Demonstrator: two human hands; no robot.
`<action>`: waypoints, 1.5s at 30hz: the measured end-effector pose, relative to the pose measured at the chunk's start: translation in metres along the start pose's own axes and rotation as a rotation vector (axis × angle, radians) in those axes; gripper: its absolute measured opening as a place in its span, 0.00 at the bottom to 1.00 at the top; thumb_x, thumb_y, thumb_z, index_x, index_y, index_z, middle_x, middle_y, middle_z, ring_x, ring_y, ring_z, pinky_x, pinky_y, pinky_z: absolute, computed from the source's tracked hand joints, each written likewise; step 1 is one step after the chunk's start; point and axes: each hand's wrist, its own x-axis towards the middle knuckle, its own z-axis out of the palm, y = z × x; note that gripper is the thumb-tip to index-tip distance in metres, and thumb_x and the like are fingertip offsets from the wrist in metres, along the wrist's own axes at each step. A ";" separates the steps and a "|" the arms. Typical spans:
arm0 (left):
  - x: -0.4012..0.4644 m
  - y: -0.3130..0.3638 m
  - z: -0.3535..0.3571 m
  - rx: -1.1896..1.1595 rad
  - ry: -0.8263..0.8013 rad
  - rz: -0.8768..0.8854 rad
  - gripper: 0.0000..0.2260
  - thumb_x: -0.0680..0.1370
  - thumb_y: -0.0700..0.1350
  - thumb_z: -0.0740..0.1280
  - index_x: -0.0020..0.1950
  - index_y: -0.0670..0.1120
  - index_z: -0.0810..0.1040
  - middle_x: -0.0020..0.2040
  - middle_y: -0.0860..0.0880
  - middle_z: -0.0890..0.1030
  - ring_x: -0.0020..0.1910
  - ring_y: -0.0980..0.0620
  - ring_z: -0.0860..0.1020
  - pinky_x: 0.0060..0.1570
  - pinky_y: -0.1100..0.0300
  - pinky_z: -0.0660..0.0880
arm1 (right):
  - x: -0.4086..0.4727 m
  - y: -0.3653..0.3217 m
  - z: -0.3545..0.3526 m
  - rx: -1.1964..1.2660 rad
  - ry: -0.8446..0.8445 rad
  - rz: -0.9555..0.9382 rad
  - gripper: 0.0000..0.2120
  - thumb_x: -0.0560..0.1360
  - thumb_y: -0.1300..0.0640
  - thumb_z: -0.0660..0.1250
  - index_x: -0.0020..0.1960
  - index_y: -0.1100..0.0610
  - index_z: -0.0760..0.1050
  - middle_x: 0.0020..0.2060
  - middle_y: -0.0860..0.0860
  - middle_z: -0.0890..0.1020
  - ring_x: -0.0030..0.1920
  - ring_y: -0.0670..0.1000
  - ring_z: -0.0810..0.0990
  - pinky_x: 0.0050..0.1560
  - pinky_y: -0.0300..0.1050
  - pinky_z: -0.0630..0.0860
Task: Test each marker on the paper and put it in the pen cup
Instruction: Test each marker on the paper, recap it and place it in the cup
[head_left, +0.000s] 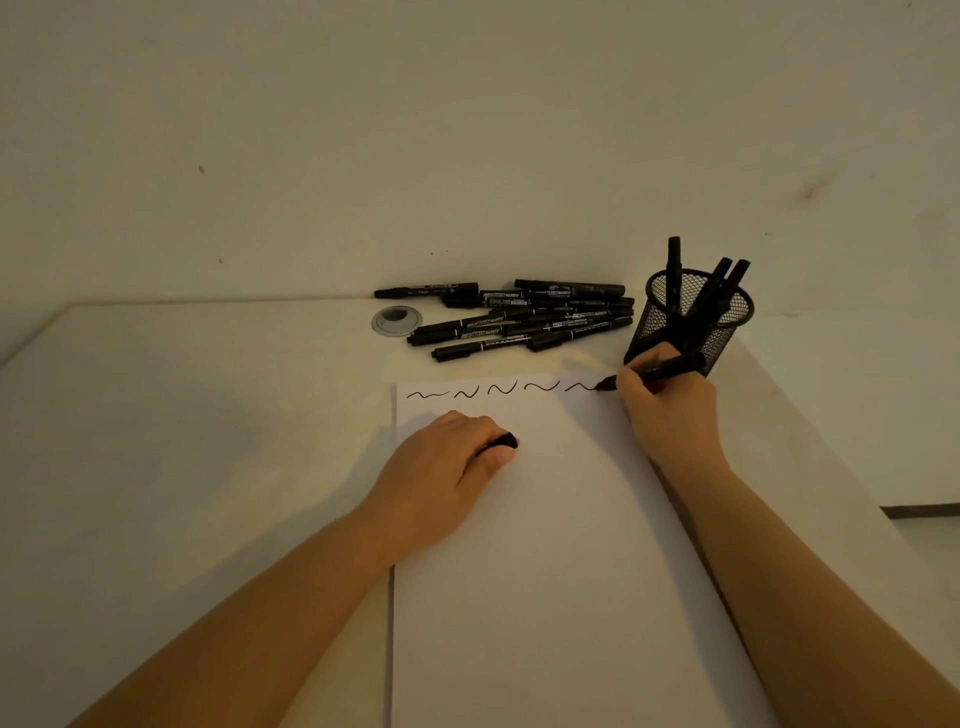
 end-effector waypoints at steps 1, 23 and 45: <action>0.000 0.000 0.000 -0.003 0.000 0.002 0.13 0.79 0.51 0.56 0.57 0.48 0.75 0.49 0.50 0.79 0.50 0.55 0.72 0.49 0.58 0.70 | -0.001 -0.002 -0.002 -0.005 0.033 -0.007 0.04 0.72 0.57 0.65 0.40 0.49 0.74 0.33 0.45 0.78 0.36 0.43 0.76 0.32 0.35 0.68; -0.001 -0.002 0.000 -0.156 0.023 -0.093 0.06 0.78 0.51 0.61 0.50 0.53 0.74 0.40 0.58 0.81 0.40 0.57 0.78 0.44 0.53 0.76 | -0.051 -0.038 0.021 0.773 -0.184 0.386 0.09 0.77 0.56 0.60 0.41 0.57 0.75 0.23 0.51 0.76 0.25 0.48 0.71 0.25 0.40 0.68; -0.010 0.024 -0.005 0.120 0.139 0.147 0.16 0.78 0.53 0.55 0.48 0.44 0.78 0.38 0.49 0.79 0.35 0.54 0.71 0.34 0.63 0.64 | -0.065 -0.042 0.025 0.735 -0.405 0.155 0.14 0.69 0.54 0.59 0.25 0.53 0.70 0.17 0.50 0.68 0.18 0.48 0.63 0.21 0.38 0.61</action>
